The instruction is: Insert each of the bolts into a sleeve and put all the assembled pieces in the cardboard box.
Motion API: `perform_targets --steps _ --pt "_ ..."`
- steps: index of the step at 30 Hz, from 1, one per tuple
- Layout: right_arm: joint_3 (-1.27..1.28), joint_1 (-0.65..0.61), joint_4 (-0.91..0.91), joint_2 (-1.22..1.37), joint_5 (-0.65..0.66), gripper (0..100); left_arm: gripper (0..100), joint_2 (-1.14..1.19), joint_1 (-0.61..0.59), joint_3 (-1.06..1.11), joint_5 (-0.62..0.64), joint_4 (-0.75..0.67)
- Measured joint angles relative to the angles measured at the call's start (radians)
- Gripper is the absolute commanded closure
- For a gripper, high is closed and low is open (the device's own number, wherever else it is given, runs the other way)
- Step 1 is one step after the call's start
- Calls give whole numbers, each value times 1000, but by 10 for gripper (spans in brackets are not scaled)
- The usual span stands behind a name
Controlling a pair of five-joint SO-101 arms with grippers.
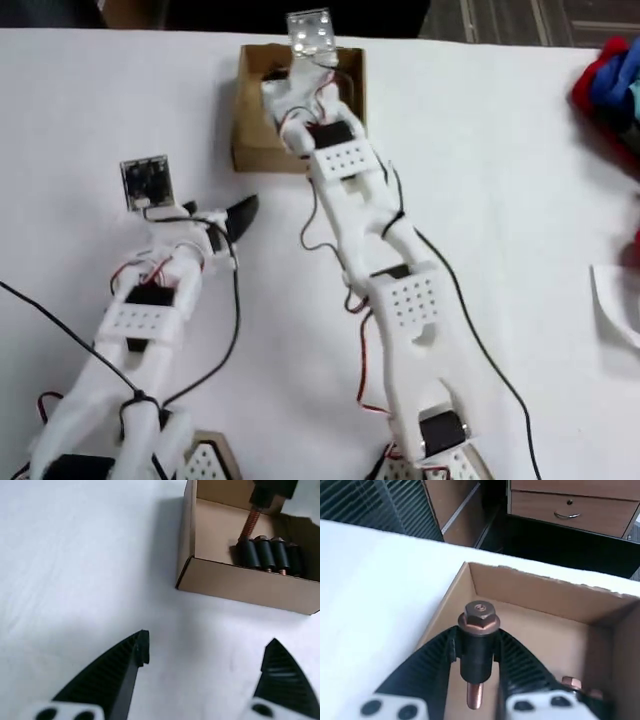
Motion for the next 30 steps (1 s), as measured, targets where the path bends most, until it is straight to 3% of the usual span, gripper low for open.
perform_targets --steps 8,30 --pt "-80 -12 124 81 61 978 634 0 0 0 0 0" --pt "-97 -11 132 186 61 974 634 0 0 0 0 0"
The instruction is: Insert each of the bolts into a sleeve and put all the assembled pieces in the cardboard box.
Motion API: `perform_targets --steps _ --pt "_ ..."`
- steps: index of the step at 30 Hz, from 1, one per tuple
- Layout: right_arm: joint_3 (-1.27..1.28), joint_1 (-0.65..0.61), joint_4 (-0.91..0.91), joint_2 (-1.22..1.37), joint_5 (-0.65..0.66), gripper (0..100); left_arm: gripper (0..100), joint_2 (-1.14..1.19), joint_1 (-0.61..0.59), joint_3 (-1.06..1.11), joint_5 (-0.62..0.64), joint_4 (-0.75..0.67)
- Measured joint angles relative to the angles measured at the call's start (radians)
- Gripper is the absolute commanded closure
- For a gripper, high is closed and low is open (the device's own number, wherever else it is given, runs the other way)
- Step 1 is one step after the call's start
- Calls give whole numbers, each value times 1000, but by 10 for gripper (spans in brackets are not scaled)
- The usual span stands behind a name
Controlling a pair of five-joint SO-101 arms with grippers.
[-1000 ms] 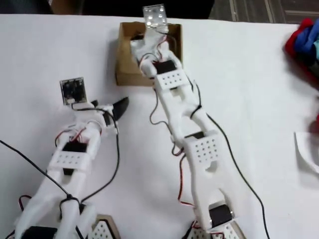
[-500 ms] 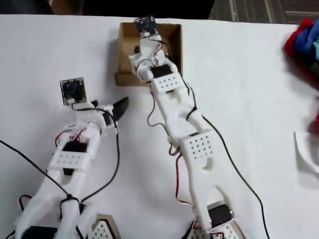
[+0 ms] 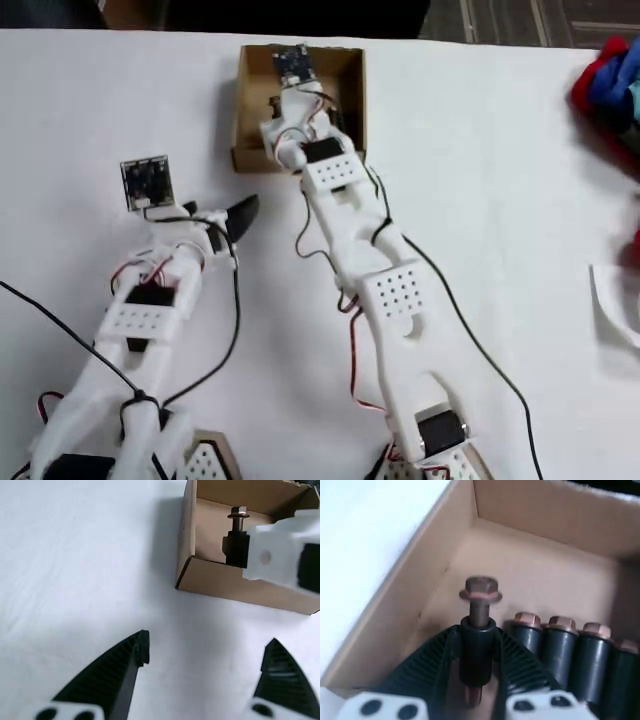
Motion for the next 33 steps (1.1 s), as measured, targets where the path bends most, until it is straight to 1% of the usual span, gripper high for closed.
perform_targets --steps 5,7,9,12,14,21,24,33 --pt "0 0 0 5 0 974 634 0 0 0 0 0" --pt "0 0 0 5 0 950 634 0 0 0 0 0" --pt "0 0 0 5 0 881 634 0 0 0 0 0" --pt "0 -2 0 5 0 751 634 0 0 0 0 0" --pt "-5 -2 0 5 0 714 634 0 0 0 0 0" --pt "-9 0 -23 5 0 784 634 0 0 0 0 0" --pt "-58 9 -37 5 0 805 634 0 0 0 0 0" --pt "-259 143 -43 5 0 808 634 0 0 28 0 0"
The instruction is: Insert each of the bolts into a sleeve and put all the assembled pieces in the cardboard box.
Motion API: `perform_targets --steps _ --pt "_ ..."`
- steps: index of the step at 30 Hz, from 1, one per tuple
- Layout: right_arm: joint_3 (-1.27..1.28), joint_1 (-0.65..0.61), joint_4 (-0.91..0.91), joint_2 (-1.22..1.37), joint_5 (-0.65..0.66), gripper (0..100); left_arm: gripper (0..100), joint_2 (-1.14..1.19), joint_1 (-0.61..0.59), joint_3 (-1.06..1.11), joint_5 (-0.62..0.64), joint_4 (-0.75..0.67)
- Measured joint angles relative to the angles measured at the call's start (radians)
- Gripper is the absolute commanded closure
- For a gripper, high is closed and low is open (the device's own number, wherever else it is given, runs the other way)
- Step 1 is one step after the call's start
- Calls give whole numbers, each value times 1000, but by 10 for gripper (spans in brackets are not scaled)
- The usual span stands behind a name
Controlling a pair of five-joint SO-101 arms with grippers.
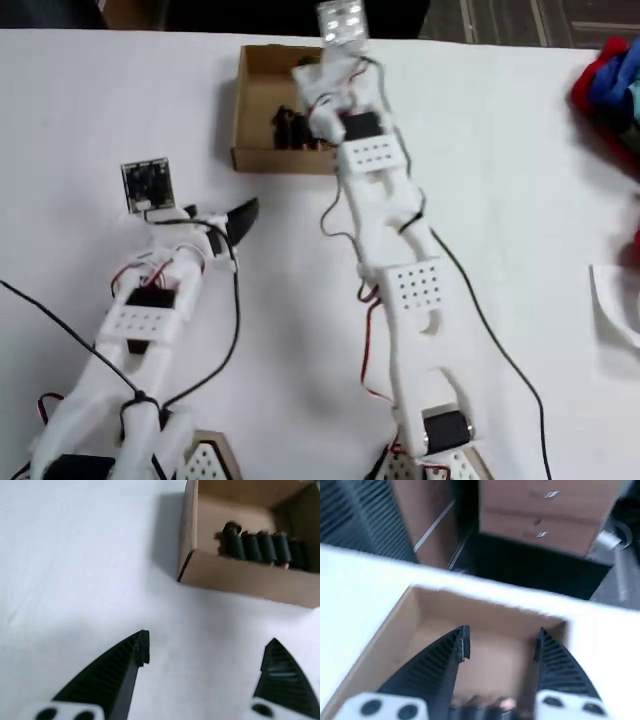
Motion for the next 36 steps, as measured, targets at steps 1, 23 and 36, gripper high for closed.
perform_targets --steps 1,23,36 --pt "-14 23 5 0 0 808 634 0 0 3 0 0" --pt "-391 212 1120 -180 0 850 634 0 0 11 0 91" --pt "339 358 1123 -861 0 901 634 -387 104 21 0 470"
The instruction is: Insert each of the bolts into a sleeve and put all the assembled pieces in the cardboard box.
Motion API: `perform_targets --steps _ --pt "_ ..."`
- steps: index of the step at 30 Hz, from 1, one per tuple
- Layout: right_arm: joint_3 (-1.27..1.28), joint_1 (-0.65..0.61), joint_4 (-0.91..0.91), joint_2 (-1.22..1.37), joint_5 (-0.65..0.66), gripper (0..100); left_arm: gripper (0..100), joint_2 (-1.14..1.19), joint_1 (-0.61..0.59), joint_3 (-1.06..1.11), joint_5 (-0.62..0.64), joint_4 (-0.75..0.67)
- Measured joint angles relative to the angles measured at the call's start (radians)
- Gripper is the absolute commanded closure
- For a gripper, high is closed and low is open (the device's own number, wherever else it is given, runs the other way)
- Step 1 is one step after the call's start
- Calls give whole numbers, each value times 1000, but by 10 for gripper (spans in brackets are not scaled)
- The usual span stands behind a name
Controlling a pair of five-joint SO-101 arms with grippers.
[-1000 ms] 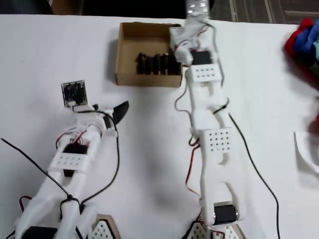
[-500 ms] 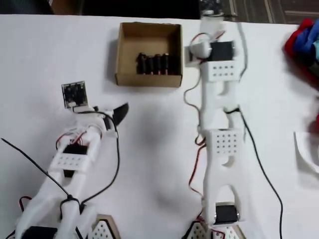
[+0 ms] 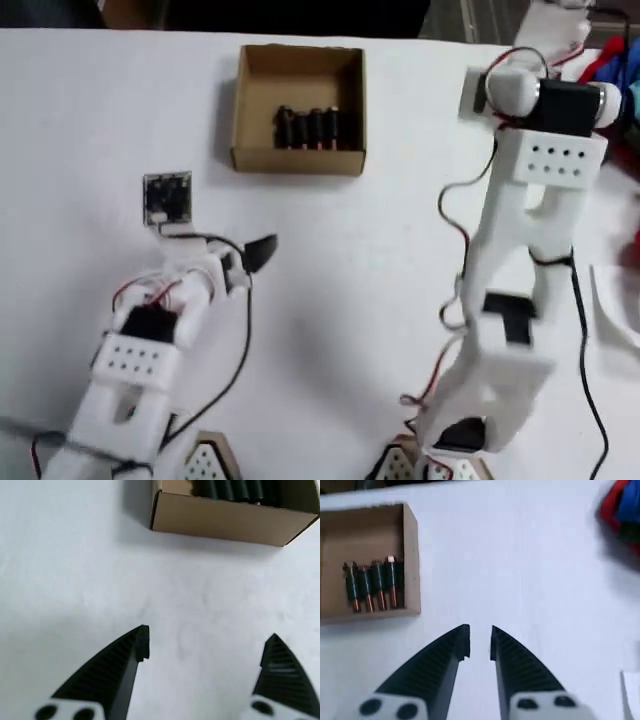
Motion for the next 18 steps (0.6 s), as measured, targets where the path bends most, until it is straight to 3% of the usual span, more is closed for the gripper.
perform_targets --steps 7,12,18 --pt "769 25 0 -361 2 803 631 -235 9 249 0 -40" --pt "1051 52 0 -443 2 784 630 -411 8 400 0 -221" --pt "1234 52 0 -453 2 784 630 -592 -35 402 -75 -186"
